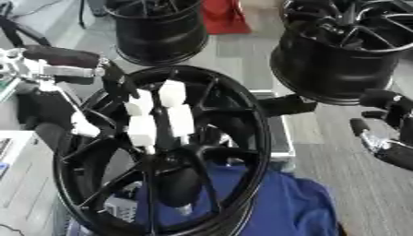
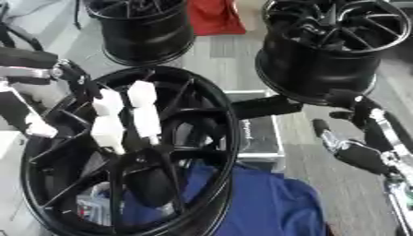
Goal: Pull the pin out of the wheel hub.
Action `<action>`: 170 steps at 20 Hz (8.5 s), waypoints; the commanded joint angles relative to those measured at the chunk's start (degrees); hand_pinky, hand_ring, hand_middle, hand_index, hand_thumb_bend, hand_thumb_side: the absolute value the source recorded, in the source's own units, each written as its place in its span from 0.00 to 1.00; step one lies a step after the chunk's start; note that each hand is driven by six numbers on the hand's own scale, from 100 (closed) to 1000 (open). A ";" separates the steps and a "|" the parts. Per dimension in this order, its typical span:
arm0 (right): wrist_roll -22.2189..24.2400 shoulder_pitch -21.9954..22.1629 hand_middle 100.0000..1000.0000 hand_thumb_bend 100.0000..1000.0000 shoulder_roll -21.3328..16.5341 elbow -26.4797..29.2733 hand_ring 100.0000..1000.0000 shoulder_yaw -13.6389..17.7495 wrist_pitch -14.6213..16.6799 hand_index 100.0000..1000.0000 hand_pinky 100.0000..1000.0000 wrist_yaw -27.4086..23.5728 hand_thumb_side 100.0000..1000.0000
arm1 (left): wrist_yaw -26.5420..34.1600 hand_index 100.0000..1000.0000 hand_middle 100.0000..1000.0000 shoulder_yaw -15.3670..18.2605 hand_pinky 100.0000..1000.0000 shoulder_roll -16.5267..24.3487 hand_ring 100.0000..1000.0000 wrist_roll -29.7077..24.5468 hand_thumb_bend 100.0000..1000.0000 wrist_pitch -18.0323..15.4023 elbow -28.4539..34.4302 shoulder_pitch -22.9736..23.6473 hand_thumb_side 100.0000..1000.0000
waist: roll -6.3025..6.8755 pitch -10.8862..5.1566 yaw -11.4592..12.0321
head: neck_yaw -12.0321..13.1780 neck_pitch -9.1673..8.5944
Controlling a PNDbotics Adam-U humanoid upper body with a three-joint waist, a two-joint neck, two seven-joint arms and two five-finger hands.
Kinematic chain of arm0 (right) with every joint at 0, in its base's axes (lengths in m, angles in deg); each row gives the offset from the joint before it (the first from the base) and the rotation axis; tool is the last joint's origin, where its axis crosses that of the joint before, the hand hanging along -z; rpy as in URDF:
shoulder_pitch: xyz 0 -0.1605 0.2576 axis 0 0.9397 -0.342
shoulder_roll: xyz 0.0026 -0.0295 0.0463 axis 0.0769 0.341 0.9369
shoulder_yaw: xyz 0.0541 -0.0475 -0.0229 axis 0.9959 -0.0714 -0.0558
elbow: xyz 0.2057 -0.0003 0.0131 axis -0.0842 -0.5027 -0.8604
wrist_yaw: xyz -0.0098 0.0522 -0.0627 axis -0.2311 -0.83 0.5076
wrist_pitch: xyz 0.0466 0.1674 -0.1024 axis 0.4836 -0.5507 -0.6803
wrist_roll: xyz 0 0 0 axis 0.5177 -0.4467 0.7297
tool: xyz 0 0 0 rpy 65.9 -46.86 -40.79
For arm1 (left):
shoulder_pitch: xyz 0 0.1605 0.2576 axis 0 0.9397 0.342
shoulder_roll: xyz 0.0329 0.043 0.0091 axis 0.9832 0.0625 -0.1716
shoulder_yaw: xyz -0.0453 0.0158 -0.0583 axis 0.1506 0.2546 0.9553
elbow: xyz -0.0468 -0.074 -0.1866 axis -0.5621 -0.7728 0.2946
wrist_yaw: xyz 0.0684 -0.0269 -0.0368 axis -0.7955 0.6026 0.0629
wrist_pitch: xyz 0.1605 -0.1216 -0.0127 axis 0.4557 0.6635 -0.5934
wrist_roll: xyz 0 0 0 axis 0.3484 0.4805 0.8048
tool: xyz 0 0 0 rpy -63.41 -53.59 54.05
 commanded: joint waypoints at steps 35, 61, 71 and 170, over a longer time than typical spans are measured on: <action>0.57 -0.23 0.74 0.17 -1.39 0.19 0.83 0.07 0.15 0.82 0.76 0.11 0.15 | -11.51 0.84 0.67 -3.02 0.68 -3.24 0.64 6.43 0.34 2.47 -4.53 -5.19 0.21 | 0.13 -0.96 -0.05 | 0.89 0.95; 0.30 -0.24 0.74 0.17 -1.35 0.14 0.83 0.38 0.12 0.82 0.76 0.17 0.15 | -11.63 0.80 0.60 -5.11 0.62 -4.92 0.57 2.92 0.38 3.09 -8.53 -5.63 0.24 | 0.30 -0.48 -0.51 | 2.11 0.95; 0.33 -0.25 0.74 0.17 -1.36 0.09 0.83 0.41 0.14 0.82 0.76 0.14 0.15 | -12.23 0.75 0.53 -5.85 0.57 -5.55 0.51 3.45 0.34 3.38 -9.68 -5.86 0.24 | 0.24 -0.44 -0.50 | 2.17 0.95; -0.25 0.55 0.74 0.16 -1.49 -0.99 0.83 1.54 0.17 0.81 0.76 0.58 0.16 | -17.99 0.61 0.37 11.31 0.42 5.30 0.36 9.60 0.04 9.02 -9.01 -0.46 0.11 | 0.63 -1.18 0.72 | 0.56 0.52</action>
